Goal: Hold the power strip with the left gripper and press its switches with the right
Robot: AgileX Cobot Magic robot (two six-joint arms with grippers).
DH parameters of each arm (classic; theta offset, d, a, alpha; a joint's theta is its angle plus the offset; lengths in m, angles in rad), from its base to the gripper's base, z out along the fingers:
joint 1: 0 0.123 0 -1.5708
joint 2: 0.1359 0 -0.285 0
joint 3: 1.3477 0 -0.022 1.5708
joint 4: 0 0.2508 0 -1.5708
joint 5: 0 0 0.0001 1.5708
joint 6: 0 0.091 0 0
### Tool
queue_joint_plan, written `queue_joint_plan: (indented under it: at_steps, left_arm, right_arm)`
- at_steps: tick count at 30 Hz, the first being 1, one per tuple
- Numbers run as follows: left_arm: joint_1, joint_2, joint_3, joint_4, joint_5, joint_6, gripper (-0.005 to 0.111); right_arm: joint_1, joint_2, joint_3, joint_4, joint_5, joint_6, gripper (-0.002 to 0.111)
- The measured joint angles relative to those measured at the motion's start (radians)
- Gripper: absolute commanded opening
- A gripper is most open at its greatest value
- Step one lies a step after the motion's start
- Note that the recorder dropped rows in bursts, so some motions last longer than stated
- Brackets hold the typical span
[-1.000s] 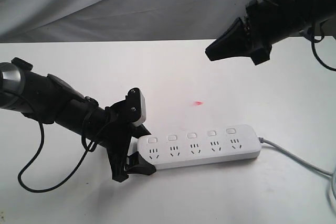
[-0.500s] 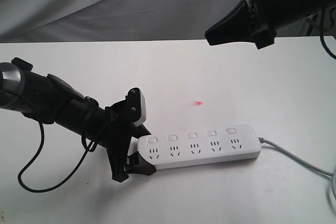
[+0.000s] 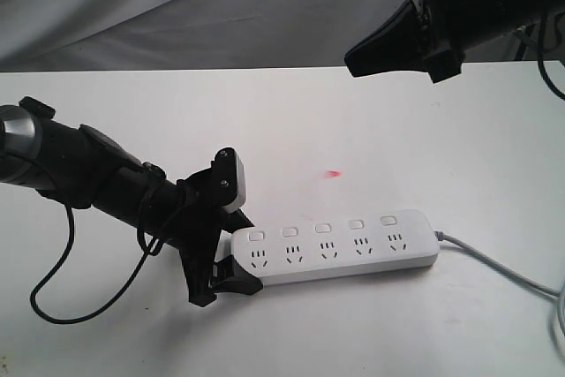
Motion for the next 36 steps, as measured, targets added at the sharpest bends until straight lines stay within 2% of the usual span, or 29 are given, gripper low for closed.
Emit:
queue_joint_plan:
  at_steps: [7,12,20,24,28,33,36]
  left_arm:
    - [0.0,0.0,0.0,0.0,0.0,0.0,0.0]
    - [0.0,0.0,0.0,0.0,0.0,0.0,0.0]
    - [0.0,0.0,0.0,0.0,0.0,0.0,0.0]
    - [0.0,0.0,0.0,0.0,0.0,0.0,0.0]
    - [0.0,0.0,0.0,0.0,0.0,0.0,0.0]
    - [0.0,0.0,0.0,0.0,0.0,0.0,0.0]
    - [0.0,0.0,0.0,0.0,0.0,0.0,0.0]
  right_arm:
    - [0.0,-0.02,0.001,0.0,-0.002,0.0,0.0]
    - [0.0,-0.127,0.001,-0.004,-0.038,0.0,0.0]
    - [0.0,-0.399,0.001,-0.049,-0.314,0.0,0.0]
    - [0.0,-0.536,0.001,-0.092,-0.373,0.01,0.0]
    - [0.0,-0.672,0.001,-0.248,-0.379,0.221,0.0]
    - [0.002,-0.824,0.001,-0.598,-0.373,0.711,0.0]
    - [0.002,-0.91,0.001,-0.774,-0.351,0.933,0.0]
